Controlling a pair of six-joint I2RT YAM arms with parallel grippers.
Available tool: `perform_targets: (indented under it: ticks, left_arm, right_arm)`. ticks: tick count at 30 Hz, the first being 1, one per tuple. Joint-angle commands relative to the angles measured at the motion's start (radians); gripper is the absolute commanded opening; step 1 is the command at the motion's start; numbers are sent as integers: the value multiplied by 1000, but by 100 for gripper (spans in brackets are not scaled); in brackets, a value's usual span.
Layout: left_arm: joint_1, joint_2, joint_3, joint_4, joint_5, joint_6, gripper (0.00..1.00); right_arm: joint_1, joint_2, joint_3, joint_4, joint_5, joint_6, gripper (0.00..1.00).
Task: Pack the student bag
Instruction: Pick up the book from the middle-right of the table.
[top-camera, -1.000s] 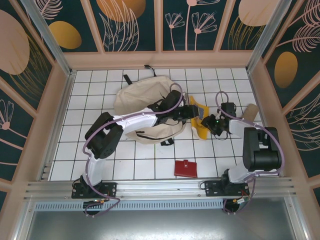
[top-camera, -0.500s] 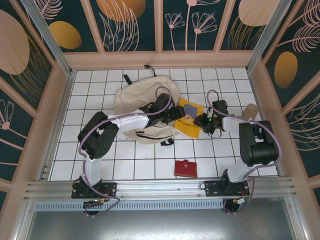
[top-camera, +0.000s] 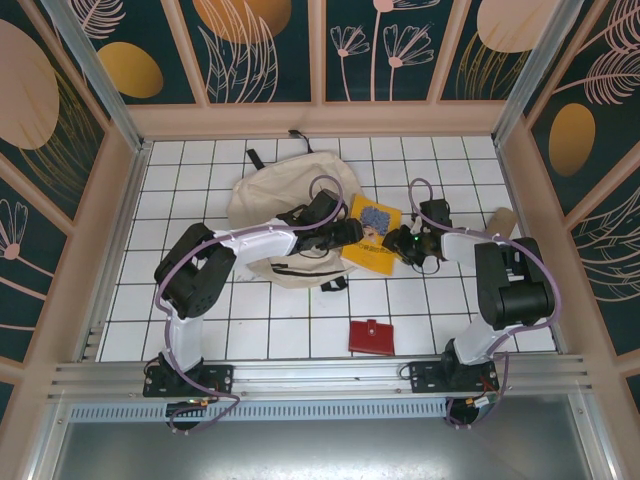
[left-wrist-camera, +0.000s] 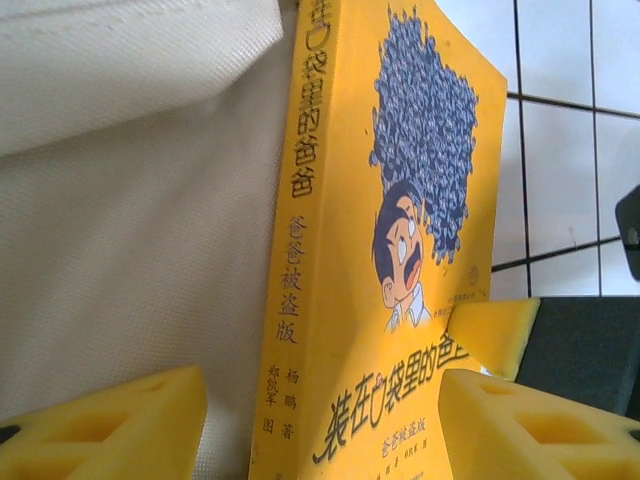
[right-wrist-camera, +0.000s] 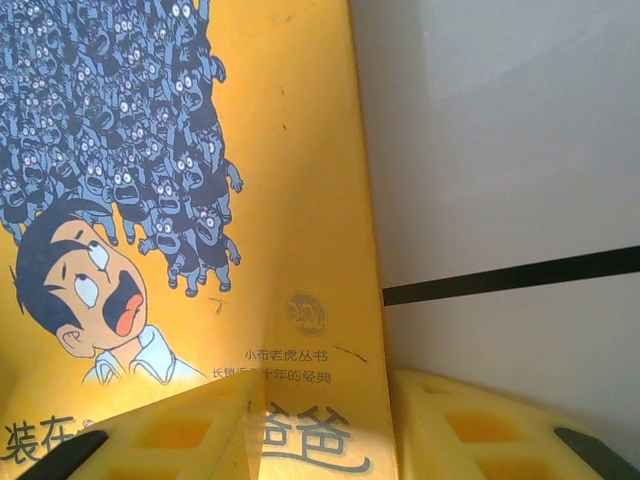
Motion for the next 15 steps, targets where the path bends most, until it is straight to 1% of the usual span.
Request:
perform_targets:
  ticks: [1, 2, 6, 11, 13, 15]
  left_arm:
    - [7, 28, 12, 37, 107, 30, 60]
    - [9, 28, 7, 60, 150, 29, 59]
    - [8, 22, 4, 103, 238, 25, 57]
    - [9, -10, -10, 178, 308, 5, 48]
    - [9, -3, -6, 175, 307, 0, 42]
    - [9, 4, -1, 148, 264, 1, 34]
  right_arm:
    - [27, 40, 2, 1, -51, 14, 37]
    - [27, 41, 4, 4, -54, 16, 37]
    - [28, 45, 5, 8, -58, 19, 37]
    - [27, 44, 6, 7, -58, 19, 37]
    - [28, 43, 7, 7, -58, 21, 37]
    - [29, 39, 5, 5, -58, 23, 37]
